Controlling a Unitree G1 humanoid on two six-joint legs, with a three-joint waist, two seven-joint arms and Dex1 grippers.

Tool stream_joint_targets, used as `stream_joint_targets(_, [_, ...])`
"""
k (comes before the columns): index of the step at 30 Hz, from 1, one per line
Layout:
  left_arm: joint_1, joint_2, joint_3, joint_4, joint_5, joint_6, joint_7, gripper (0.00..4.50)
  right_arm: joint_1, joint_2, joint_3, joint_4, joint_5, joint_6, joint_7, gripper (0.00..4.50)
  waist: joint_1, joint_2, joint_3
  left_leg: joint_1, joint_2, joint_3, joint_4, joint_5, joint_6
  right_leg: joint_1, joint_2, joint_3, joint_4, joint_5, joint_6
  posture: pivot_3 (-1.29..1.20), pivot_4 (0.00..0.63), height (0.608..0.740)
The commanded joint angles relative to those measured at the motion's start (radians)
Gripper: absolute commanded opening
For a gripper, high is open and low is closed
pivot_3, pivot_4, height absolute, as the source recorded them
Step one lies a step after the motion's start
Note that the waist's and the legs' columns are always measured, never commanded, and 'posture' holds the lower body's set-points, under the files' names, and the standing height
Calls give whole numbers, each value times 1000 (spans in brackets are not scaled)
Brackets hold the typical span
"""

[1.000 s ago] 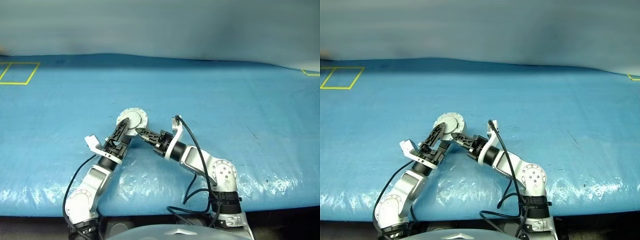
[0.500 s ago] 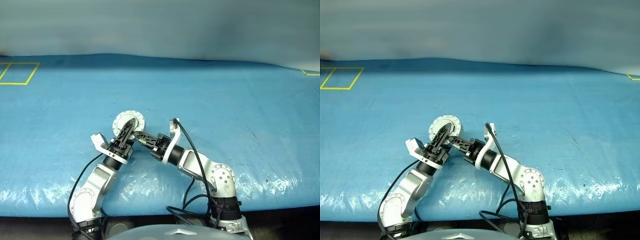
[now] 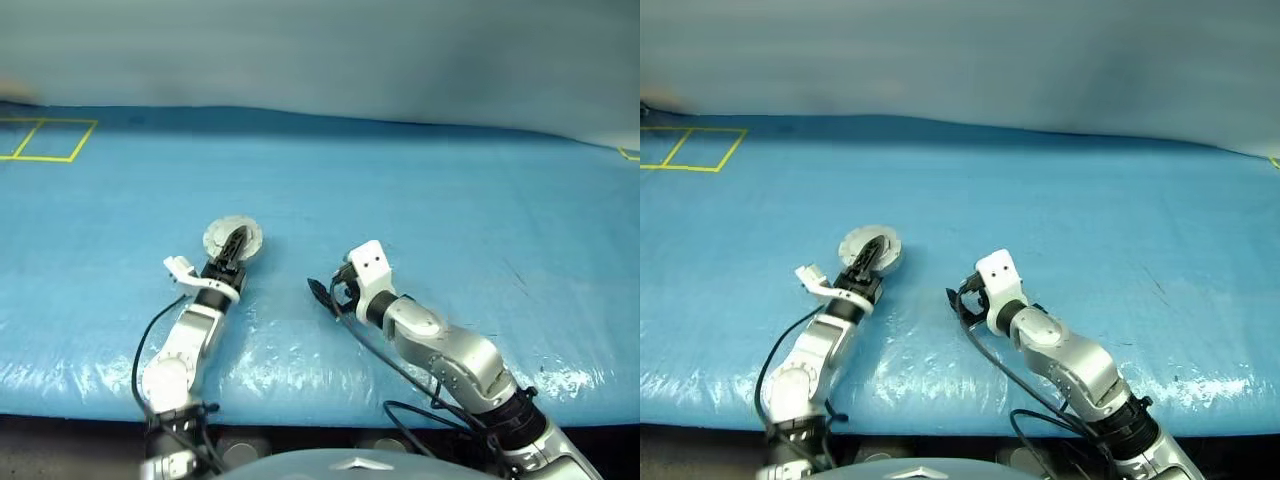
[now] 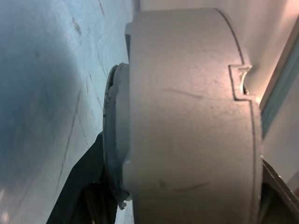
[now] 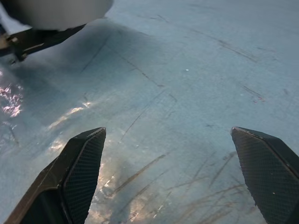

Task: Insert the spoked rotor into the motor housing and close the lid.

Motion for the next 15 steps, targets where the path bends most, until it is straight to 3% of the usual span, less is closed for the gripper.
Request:
stream_joint_targets(1, [-182,49,24,168,75,-11,-48,2374,43,5,23,7,-153,-119,30,4500,3,-2,0,0,-1,0,0,0,0,0,-1,0,-1,1,1,0,150,740])
stream_joint_targets(6, [-465,96,41,504,215,-36,-166,2374,120,84,-14,40,-288,-234,-9,4500,7,-6,3,-1,-3,-2,0,1,1,1,-2,-1,-1,1,1,0,150,740])
stream_joint_targets(15, [-850,107,133,1071,427,-176,-263,2374,206,186,-66,50,-421,-230,-23,4500,-4,-8,5,-1,-4,-4,-2,2,-1,1,-3,-3,-2,3,-4,0,150,740])
